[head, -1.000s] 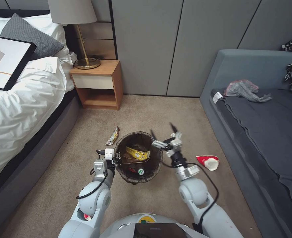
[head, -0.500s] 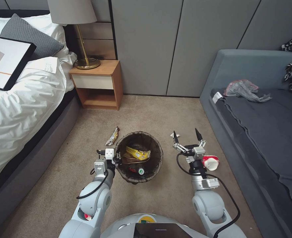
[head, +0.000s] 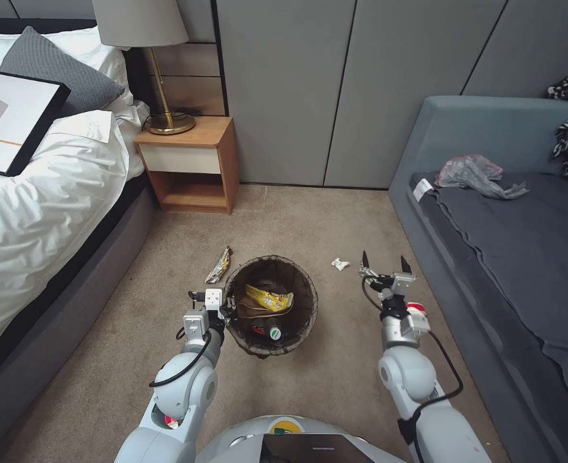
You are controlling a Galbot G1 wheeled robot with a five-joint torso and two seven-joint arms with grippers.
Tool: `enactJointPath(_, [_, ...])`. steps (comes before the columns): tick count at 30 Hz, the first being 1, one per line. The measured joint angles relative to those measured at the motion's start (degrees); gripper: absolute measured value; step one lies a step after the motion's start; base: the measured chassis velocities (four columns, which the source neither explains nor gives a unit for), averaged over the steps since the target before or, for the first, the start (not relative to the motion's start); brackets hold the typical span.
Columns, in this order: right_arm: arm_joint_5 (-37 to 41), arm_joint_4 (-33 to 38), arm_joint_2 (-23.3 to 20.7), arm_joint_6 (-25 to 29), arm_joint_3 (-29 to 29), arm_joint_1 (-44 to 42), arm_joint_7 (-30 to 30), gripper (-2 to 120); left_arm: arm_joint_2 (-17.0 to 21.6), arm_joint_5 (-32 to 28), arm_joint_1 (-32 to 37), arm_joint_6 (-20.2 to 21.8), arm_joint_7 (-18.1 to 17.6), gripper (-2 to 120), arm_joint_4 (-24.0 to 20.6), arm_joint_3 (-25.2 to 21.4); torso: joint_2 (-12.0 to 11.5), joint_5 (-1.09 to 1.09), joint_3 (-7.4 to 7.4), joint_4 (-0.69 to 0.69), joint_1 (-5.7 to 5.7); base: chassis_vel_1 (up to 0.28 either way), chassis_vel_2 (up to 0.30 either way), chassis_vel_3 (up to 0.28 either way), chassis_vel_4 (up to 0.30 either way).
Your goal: Pick up the trash bin, then pick up the garbage from the floor and place it into the trash bin.
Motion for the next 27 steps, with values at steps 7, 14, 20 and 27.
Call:
enactJointPath(7, [3.7,-12.4,-0.4,-10.9,-0.2,5.9,4.4,100,0.0,0.1,0.2,0.0,0.0,2,0.0,-0.2,0.0,0.02,0.00,0.00,0.00,0.000,0.000,0.000,0.000])
enactJointPath(14, [8.9,-22.1,0.1,-14.1,-0.8,9.6,5.4,100,0.0,0.1,0.2,0.0,-0.1,2,0.1,-0.3,0.0,0.01,0.00,0.00,0.00,0.000,0.000,0.000,0.000])
enactJointPath(20, [8.9,-26.5,0.3,-13.7,-0.3,11.6,5.5,100,0.0,0.1,0.2,0.1,-0.1,2,0.2,-0.2,0.0,0.01,0.00,0.00,0.00,0.000,0.000,0.000,0.000])
enactJointPath(27, [7.8,-28.6,0.4,-12.5,1.2,11.4,6.6,100,0.2,0.1,0.1,0.1,-0.1,2,0.4,-0.1,0.0,0.00,-0.01,-0.01,0.00,0.000,0.000,0.000,0.000])
